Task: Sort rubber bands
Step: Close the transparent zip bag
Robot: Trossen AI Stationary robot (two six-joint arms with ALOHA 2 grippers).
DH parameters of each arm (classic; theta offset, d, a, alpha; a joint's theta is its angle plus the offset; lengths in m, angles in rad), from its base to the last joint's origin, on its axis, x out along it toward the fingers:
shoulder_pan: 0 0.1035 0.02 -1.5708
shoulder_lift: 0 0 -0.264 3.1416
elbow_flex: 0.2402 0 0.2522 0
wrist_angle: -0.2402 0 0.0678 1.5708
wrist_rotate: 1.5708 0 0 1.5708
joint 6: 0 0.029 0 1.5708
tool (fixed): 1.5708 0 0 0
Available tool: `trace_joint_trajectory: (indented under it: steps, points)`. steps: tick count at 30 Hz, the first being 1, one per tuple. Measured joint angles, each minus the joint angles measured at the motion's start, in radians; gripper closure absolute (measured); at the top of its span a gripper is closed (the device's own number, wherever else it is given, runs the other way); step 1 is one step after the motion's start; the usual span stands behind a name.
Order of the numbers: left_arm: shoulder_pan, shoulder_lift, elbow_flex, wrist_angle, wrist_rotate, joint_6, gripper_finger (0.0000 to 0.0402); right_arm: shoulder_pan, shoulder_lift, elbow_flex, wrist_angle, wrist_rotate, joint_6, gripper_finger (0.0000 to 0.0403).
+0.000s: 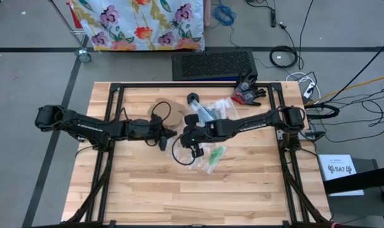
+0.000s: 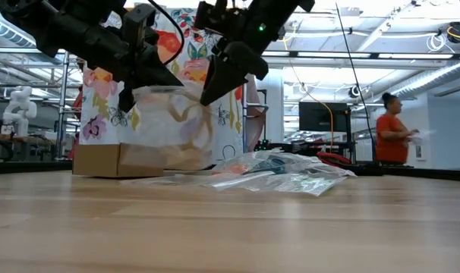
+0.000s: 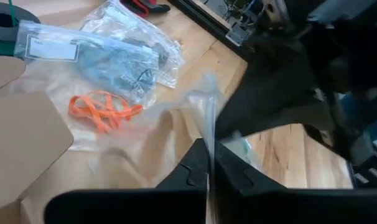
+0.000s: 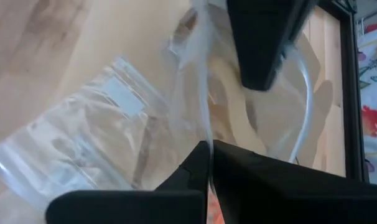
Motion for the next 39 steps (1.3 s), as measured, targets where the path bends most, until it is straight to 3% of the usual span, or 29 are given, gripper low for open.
trace_joint_trajectory:
  steps: [6, 12, 16, 22, 39]
  points:
    - [-0.004, 0.0, 0.0, -0.001, -0.042, 0.092, 0.0327, 0.015, -0.002, 0.0, 0.001, 0.002, 0.03, 0.0402]
    - [0.003, -0.001, 0.0, 0.056, -0.083, 0.144, 0.0266, 0.005, -0.045, 0.0, -0.077, 0.033, 0.169, 0.0403]
    - [-0.015, -0.032, 0.0, 0.088, -0.082, 0.222, 0.0262, -0.004, -0.103, 0.0, -0.18, 0.1, 0.24, 0.0403]
    - [-0.06, -0.093, 0.0, 0.078, -0.135, 0.289, 0.0261, -0.002, -0.171, 0.0, -0.247, 0.11, 0.289, 0.0403]
    - [-0.117, -0.079, -0.043, 0.082, -0.255, 0.381, 0.0261, 0.013, -0.185, 0.0, -0.228, 0.103, 0.309, 0.0403]
